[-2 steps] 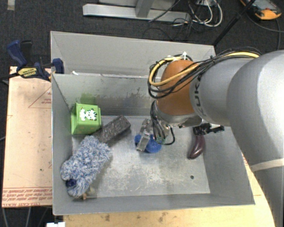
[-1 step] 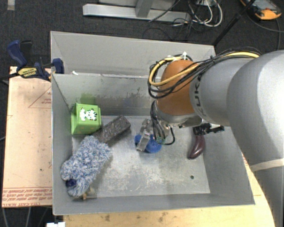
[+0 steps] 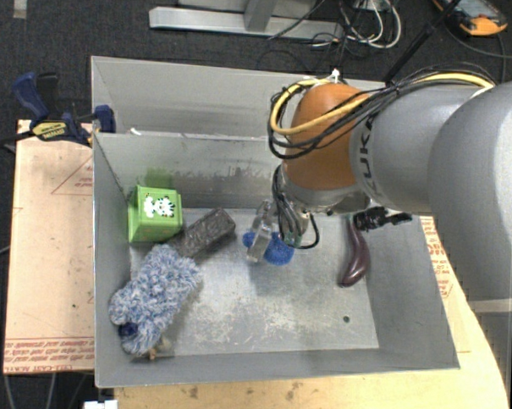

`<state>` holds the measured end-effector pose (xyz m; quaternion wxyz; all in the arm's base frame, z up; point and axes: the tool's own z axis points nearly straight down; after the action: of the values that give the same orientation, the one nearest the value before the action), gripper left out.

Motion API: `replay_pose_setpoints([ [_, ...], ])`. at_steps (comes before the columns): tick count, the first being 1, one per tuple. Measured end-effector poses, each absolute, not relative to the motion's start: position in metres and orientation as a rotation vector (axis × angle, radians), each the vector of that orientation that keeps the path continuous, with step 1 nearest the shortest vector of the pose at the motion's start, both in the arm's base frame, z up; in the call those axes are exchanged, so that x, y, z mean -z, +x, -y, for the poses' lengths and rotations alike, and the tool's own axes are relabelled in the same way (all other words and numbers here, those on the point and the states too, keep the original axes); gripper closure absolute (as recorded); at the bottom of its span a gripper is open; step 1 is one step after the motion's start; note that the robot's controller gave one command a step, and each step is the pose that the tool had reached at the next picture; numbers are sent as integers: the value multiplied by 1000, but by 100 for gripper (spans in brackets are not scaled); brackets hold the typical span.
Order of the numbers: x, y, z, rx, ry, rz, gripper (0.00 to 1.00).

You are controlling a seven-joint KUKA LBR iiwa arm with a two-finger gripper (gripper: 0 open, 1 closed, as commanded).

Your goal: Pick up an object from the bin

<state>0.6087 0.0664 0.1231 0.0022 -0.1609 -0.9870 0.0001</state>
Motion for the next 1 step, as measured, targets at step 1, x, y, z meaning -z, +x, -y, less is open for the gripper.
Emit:
replay_pose_setpoints([
  [1, -104, 606, -74, 2, -477, 3109, 0],
])
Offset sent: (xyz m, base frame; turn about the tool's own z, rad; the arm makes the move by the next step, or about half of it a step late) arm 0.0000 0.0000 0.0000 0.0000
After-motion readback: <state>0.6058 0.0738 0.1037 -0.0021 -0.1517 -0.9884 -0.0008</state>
